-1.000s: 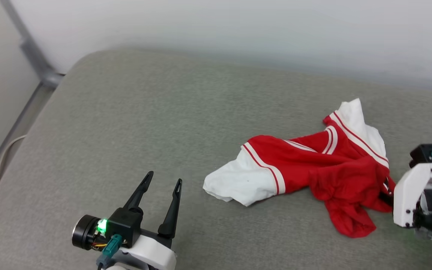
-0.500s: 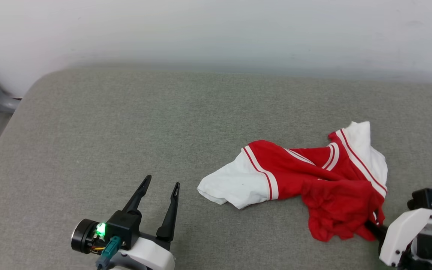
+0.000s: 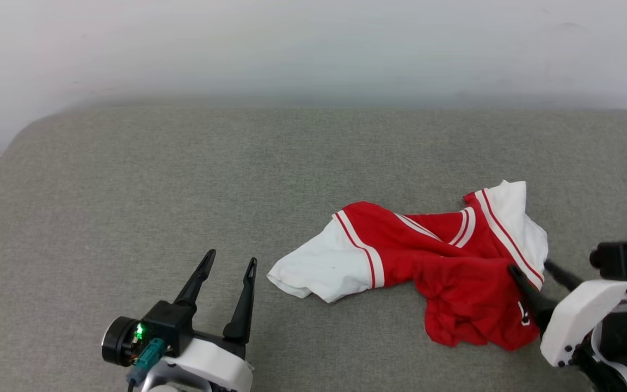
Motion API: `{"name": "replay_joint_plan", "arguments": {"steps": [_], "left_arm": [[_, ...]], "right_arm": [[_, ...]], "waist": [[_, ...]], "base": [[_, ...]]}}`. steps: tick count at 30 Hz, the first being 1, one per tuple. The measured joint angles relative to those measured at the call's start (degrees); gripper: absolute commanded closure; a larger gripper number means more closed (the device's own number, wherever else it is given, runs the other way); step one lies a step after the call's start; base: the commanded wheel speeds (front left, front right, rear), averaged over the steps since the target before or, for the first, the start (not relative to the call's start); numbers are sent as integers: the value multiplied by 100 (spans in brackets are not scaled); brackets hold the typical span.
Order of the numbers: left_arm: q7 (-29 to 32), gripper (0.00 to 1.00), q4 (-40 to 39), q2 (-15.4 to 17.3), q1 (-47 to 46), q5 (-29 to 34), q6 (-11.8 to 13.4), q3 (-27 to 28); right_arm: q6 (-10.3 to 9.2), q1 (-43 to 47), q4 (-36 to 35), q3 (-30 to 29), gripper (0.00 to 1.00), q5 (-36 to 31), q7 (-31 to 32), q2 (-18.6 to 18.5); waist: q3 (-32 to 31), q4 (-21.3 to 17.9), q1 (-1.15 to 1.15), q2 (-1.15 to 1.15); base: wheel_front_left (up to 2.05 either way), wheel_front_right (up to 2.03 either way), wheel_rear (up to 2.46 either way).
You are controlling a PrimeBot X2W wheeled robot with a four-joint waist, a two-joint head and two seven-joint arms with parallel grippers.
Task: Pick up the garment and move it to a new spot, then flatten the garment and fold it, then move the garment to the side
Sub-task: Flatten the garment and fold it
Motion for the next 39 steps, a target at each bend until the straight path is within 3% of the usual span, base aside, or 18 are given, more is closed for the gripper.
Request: {"name": "replay_joint_plan", "arguments": {"steps": [8, 12, 15, 20, 24, 29, 34, 35, 39], "left_arm": [[83, 0, 153, -15, -96, -352, -38, -43], [688, 0, 157, 56, -257, -491, -48, -93], [1357, 0, 16, 249, -493, -439, -49, -151], [3064, 0, -149, 594, -771, -293, 104, -205], [3906, 0, -298, 864, -927, -131, 163, -231], [4390, 0, -359, 928, -914, -211, 144, -305], [4467, 0, -245, 1046, -893, -155, 204, -304], [4468, 100, -213, 1048, -893, -163, 204, -301], [4224, 100, -87, 1091, -896, -170, 266, -231]], "right_arm": [[0, 115, -659, 186, 0, -156, -1725, 32], [0, 162, -721, 208, 0, -225, -2299, 112], [0, 158, -726, 197, 0, -326, -2502, 144], [0, 140, -776, 204, 0, -458, -2684, 220], [0, 116, -797, 197, 0, -565, -2742, 326], [0, 30, -755, 226, 0, -597, -2821, 425], [0, 11, -673, 225, 0, -605, -2904, 474], [0, 5, -662, 224, 0, -608, -2906, 475], [0, 2, -568, 223, 0, -632, -2926, 475]], "waist": [[163, -283, 0, 0], [309, -423, 0, 0], [455, -528, 1, 0], [710, -712, 1, 0], [917, -855, 1, 0], [1137, -1004, 1, 0], [1262, -1089, 1, 0], [1270, -1095, 1, 0], [1239, -1083, 1, 0]], "base": [[0, 0, 0], [0, 0, 0], [0, 0, 0], [0, 0, 0], [0, 0, 0], [0, 0, 0], [0, 0, 0], [0, 0, 0], [0, 0, 0]]}}
